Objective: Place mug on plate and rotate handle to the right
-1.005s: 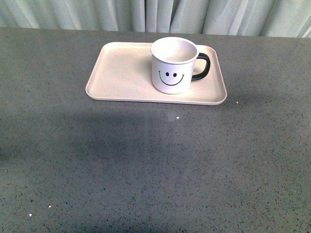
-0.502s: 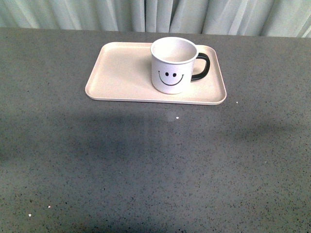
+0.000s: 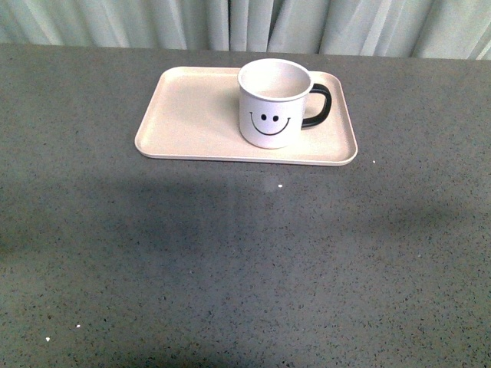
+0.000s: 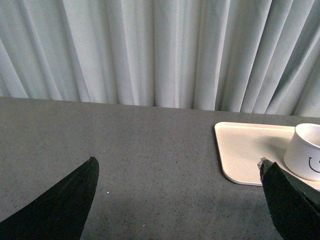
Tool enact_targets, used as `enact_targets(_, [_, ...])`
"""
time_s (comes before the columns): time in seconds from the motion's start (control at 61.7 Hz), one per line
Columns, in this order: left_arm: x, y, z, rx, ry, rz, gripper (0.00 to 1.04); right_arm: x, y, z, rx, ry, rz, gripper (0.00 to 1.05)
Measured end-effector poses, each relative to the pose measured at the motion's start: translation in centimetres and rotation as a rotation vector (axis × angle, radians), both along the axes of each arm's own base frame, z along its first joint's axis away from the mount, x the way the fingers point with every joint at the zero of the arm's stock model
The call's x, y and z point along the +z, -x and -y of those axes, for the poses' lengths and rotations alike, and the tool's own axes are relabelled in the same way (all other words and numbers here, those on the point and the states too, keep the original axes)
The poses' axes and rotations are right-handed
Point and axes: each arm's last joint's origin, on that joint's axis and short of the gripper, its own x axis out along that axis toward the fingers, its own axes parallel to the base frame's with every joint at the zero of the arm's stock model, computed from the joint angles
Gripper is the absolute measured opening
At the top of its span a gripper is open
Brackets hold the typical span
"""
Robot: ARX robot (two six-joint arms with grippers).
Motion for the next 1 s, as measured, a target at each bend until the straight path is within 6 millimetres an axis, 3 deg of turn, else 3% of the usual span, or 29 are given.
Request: enact_targets(1.005, [0.0,0.0,0.0,0.0,0.0,0.0,0.95,0.3,2.7,0.0,0.0,0.0,0.011,0.02])
